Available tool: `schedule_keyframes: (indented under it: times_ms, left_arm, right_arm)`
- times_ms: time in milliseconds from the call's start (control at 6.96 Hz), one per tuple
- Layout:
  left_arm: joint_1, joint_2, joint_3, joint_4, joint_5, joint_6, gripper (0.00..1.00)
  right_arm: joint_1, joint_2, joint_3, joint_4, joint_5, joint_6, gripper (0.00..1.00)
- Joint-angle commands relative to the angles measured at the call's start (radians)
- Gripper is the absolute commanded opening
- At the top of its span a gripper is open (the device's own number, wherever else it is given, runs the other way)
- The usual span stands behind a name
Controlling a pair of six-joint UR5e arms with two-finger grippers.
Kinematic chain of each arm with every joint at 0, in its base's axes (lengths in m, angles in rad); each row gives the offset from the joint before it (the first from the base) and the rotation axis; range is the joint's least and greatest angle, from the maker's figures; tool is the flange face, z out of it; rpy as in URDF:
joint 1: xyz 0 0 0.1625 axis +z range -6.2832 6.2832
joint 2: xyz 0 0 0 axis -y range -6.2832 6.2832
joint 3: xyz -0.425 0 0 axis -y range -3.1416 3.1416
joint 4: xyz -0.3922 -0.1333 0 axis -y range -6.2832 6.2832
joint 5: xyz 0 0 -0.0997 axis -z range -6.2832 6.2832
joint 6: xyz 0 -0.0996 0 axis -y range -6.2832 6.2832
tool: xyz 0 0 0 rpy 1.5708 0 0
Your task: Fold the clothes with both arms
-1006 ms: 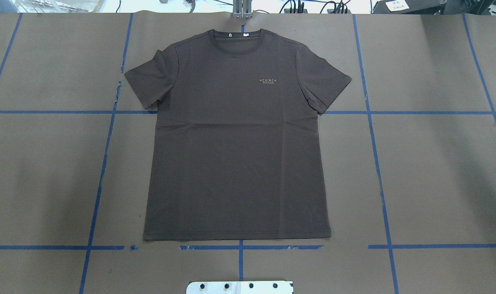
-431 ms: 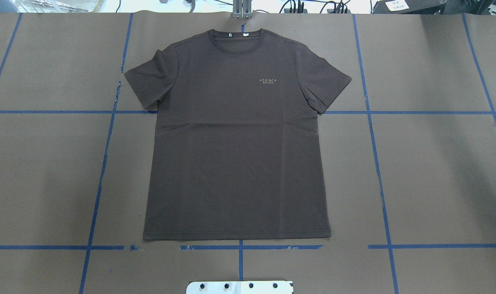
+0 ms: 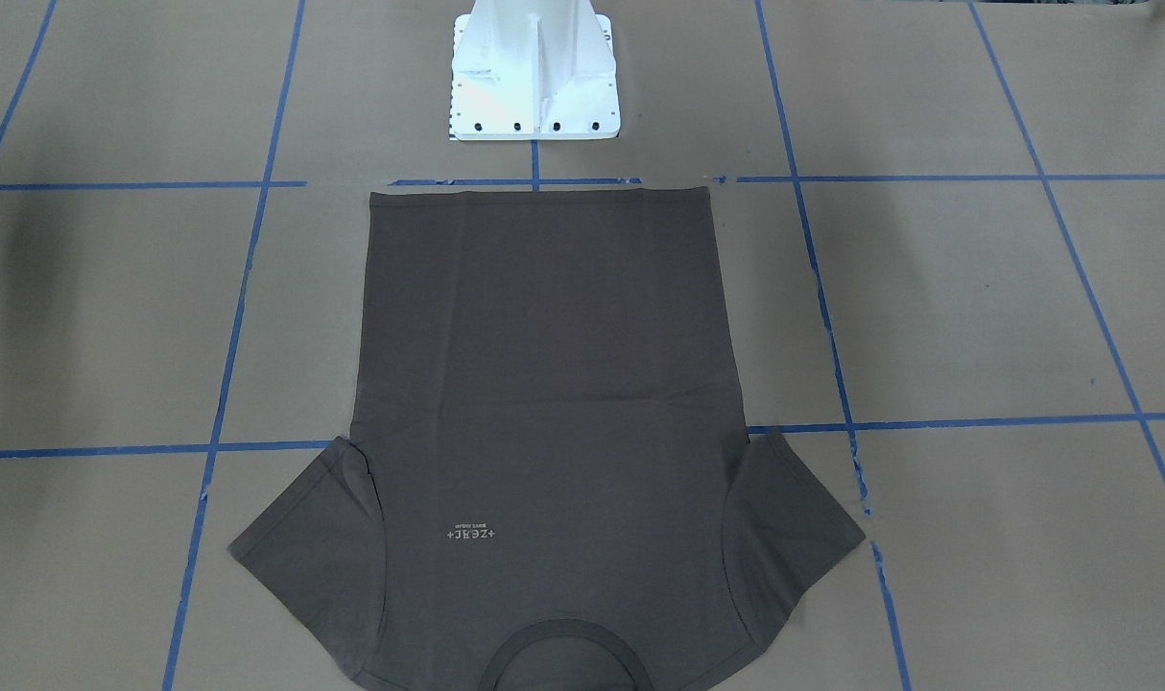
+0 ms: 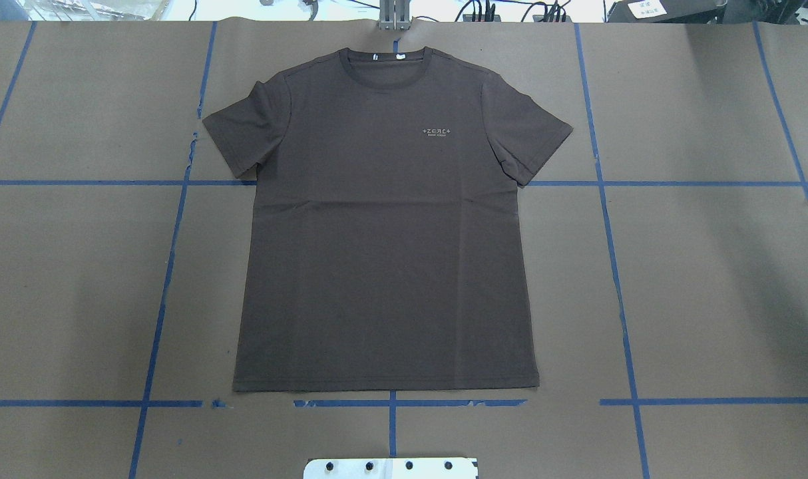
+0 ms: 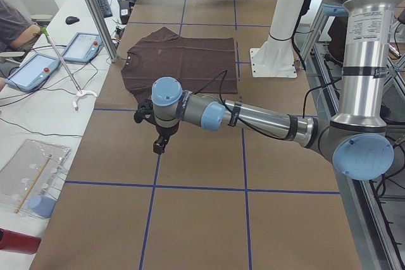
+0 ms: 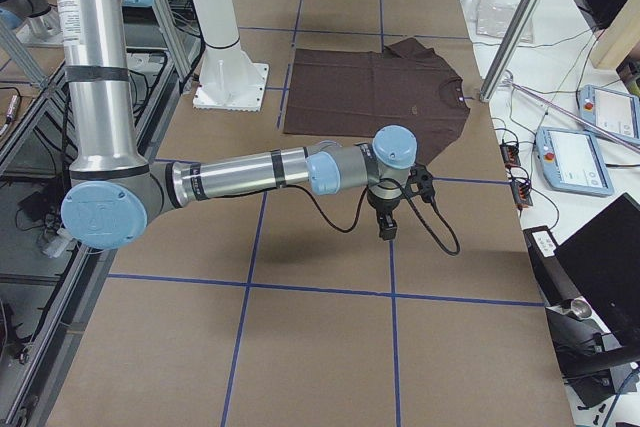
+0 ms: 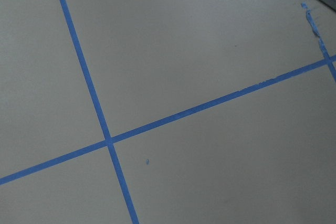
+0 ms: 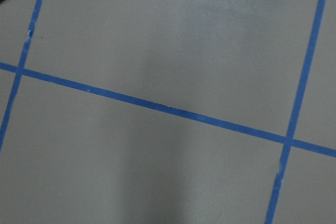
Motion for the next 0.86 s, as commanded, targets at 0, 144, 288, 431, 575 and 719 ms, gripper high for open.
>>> schedule_keyframes:
  times_ms: [0, 144, 288, 431, 575, 719]
  left_arm:
    - [0.001, 0.018, -0.047, -0.003, -0.103, -0.004, 1.0]
    - [-0.002, 0.026, -0.061, -0.001, -0.108, -0.002, 1.0]
    - [-0.001, 0.054, -0.094, -0.001, -0.11, -0.004, 1.0]
    - [-0.002, 0.063, -0.111, -0.001, -0.113, -0.004, 1.0]
    - [-0.001, 0.093, -0.128, -0.001, -0.148, -0.004, 1.0]
    - [-0.001, 0.094, -0.127, -0.001, -0.168, -0.005, 1.0]
  right_arm:
    - [-0.086, 0.014, -0.014, 0.13, 0.006, 0.148, 1.0]
    - [-0.153, 0.092, -0.072, 0.154, 0.001, 0.287, 1.0]
    - [-0.184, 0.244, -0.205, 0.155, 0.001, 0.38, 1.0]
    - [-0.207, 0.375, -0.311, 0.155, -0.011, 0.502, 0.99]
    - [-0.264, 0.466, -0.374, 0.178, -0.049, 0.667, 0.99]
    - [-0.34, 0.479, -0.417, 0.336, -0.173, 0.868, 0.95]
